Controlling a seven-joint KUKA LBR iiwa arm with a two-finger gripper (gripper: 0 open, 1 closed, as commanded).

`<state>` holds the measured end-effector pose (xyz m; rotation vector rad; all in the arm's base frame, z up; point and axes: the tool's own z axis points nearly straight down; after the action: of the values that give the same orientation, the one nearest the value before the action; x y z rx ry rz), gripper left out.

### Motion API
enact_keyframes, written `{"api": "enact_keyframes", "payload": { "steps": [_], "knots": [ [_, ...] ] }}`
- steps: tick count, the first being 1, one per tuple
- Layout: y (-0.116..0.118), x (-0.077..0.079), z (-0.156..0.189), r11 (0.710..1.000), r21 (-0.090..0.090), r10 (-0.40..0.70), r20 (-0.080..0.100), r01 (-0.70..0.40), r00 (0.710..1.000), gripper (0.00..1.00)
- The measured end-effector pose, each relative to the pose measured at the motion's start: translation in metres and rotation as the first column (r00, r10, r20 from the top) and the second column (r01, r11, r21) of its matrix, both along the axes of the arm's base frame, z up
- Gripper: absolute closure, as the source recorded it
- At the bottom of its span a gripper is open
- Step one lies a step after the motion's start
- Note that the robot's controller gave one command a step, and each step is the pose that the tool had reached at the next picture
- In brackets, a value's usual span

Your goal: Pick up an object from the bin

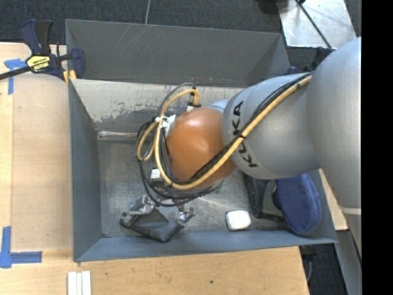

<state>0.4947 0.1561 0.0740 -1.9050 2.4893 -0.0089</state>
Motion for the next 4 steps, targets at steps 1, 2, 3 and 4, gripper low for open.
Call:
{"api": "enact_keyframes", "payload": {
  "steps": [1,2,3,4],
  "knots": [
    [0.035,-0.006,0.0,0.997,0.002,-0.075,0.002,0.075,0.997,0.0],
    [0.041,-0.005,0.002,0.997,0.018,-0.074,0.01,0.074,0.997,1.0],
    [-0.029,0.043,0.015,0.955,0.002,-0.297,-0.002,0.297,0.955,1.0],
    [-0.036,0.059,0.12,0.97,0.006,-0.241,0.002,0.241,0.97,1.0]
  ]
}}
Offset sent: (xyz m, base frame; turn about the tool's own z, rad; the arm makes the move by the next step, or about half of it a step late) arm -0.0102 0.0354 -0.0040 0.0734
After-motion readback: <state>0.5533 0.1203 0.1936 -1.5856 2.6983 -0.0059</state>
